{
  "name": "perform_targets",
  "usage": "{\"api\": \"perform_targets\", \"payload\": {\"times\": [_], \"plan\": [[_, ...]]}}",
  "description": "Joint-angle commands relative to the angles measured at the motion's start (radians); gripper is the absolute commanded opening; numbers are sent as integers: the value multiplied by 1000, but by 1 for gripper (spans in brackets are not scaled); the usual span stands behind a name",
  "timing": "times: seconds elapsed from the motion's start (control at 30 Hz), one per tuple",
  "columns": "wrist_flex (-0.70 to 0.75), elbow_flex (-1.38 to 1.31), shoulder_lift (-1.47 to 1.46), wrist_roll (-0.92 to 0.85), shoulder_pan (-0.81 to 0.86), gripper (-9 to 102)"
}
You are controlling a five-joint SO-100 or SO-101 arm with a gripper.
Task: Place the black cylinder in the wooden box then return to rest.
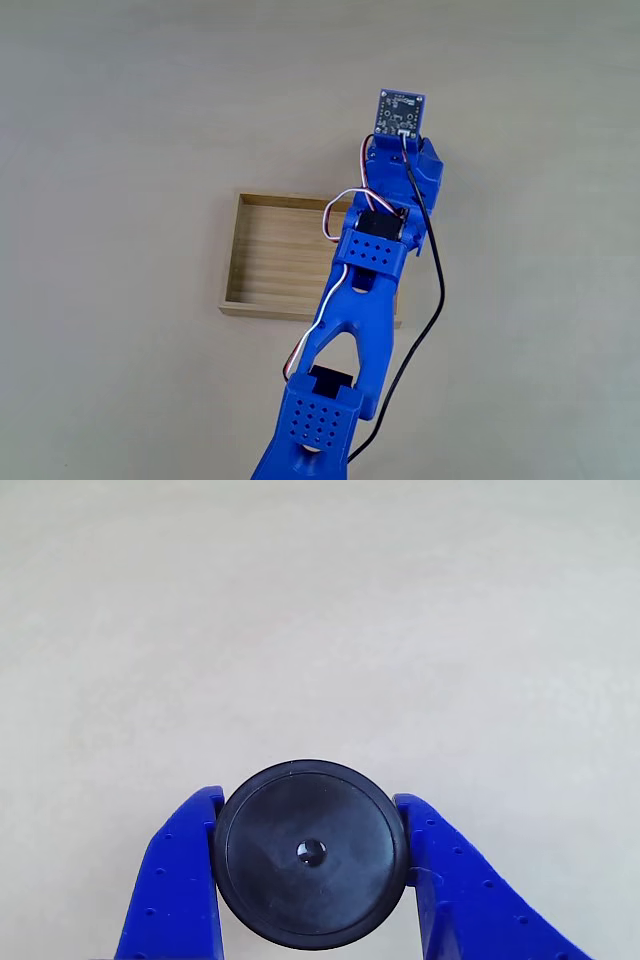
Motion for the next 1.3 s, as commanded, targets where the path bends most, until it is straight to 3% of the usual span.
{"api": "perform_targets", "payload": {"times": [0.0, 0.8, 1.27], "plan": [[-41, 6, -238, -21, -9, 16], [-49, 439, -709, -25, -55, 16], [-115, 957, -1117, -54, -120, 16]]}}
